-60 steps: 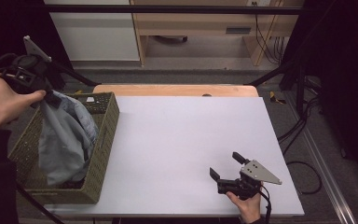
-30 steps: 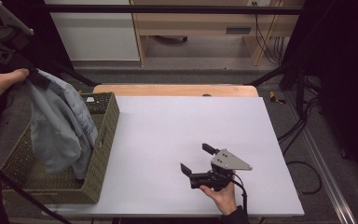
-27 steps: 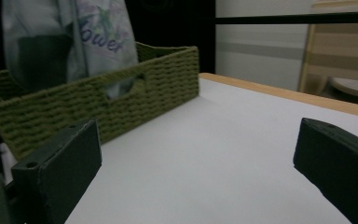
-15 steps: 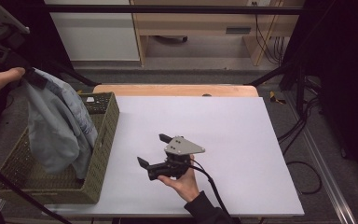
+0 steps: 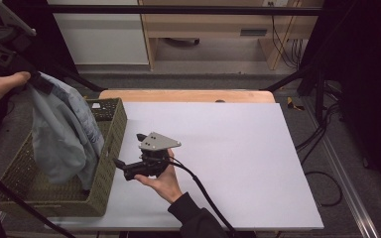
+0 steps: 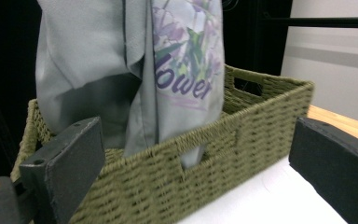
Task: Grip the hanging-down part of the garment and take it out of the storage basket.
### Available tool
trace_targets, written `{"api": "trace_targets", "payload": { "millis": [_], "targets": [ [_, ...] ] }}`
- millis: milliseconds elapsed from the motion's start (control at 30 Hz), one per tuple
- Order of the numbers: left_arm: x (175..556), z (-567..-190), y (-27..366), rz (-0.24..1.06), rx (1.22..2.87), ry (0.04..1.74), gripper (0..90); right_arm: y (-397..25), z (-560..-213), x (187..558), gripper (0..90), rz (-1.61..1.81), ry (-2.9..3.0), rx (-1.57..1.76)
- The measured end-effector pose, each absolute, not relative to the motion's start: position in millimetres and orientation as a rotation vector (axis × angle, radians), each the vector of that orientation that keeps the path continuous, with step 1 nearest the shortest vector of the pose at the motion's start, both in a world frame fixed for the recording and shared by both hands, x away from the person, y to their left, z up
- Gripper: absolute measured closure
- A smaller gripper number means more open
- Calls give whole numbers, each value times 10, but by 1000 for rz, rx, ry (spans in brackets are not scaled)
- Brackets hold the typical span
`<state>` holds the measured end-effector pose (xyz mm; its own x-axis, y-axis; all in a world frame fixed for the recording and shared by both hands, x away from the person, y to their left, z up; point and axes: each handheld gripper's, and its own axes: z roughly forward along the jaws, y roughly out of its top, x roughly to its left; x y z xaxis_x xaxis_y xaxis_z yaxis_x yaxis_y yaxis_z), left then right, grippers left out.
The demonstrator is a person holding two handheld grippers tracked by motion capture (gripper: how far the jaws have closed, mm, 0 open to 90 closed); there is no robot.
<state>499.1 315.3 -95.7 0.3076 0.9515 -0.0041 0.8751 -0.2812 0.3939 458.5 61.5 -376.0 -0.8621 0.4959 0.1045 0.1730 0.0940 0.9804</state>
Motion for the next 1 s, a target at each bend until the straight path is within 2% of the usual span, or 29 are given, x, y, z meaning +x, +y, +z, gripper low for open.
{"api": "trace_targets", "payload": {
  "millis": [1000],
  "targets": [
    [4961, -948, 3175, 326, 2268, 1630, 843, 1561, -3992, 4801, 97, 1754, 2230, 640]
  ]
}}
